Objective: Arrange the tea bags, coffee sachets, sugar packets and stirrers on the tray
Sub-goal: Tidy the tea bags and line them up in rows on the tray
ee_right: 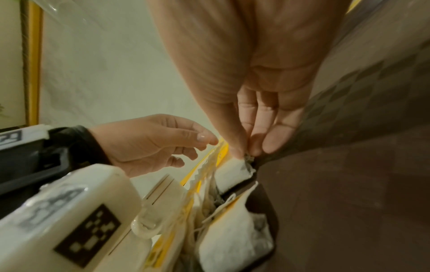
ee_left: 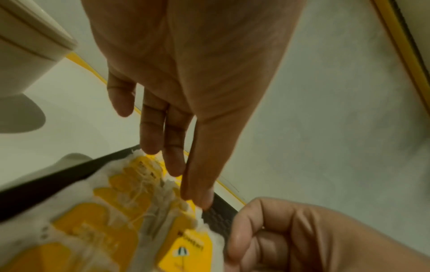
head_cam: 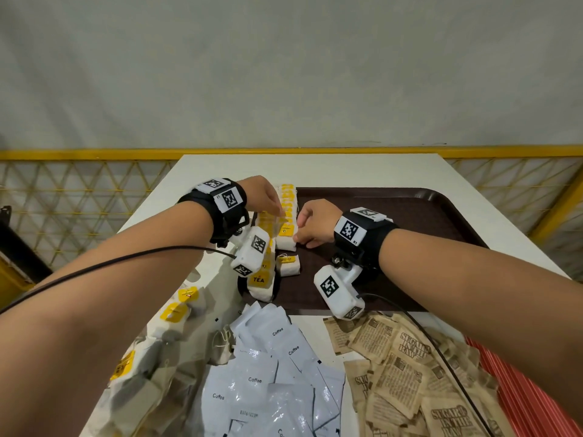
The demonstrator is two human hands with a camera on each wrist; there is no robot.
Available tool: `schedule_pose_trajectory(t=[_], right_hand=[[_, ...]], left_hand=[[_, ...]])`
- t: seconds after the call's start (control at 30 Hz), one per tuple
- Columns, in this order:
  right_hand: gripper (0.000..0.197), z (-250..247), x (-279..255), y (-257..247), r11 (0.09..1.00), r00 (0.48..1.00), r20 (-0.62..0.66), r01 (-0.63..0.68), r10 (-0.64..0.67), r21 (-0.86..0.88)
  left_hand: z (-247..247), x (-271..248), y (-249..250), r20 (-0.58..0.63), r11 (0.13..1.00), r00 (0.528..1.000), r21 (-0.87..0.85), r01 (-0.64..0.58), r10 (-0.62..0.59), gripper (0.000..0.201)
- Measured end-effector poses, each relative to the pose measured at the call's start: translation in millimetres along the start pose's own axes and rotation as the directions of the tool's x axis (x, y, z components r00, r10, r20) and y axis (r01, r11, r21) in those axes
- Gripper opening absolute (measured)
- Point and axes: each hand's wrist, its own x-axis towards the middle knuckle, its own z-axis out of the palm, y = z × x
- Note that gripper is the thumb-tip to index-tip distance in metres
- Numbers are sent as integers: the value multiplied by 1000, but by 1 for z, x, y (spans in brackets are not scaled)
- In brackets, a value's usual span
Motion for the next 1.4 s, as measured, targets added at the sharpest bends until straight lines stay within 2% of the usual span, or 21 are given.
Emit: schedule_pose_trajectory(t=[0.1, 0.23, 0.33, 0.5, 0.73, 0.9, 1.0, 1.13, 1.4], right_hand=[[29, 1, -1, -1, 1000, 1000, -12, 21, -22, -5], [28, 2, -3, -3, 999, 999, -13, 36, -36, -15], [28, 2, -3, -2, 999, 999, -21, 43, -43, -33], [31, 3, -1, -2, 984, 998, 50, 47, -39, -169], [28, 5, 6, -6, 959, 994, 109, 49, -19, -279], [26, 4, 9, -5, 953, 991, 133, 57, -18, -297], [25, 4, 9, -3, 959, 991, 130, 59, -23, -277], [24, 5, 9, -2, 966, 993, 118, 57, -28, -251], [25, 4, 9, -5, 962, 993, 121, 28, 5, -270]], left_hand=[[2, -6, 4, 121, 996, 992, 83, -30, 20, 18], [3, -6, 6, 162, 989, 987, 145, -31, 8, 16], [3, -5, 7, 147, 986, 989, 159, -40, 16, 17], [5, -4, 6, 115, 992, 993, 128, -20, 5, 8], [8, -3, 8, 52, 996, 999, 92, 1, -6, 9], [2, -5, 5, 1, 1000, 1000, 28, 10, -10, 20], [0, -9, 2, 5, 1000, 1000, 16, 22, -22, 13], [3, -14, 0, 17, 999, 999, 5, 45, -45, 14], [13, -17, 5, -11, 994, 999, 95, 47, -46, 24]])
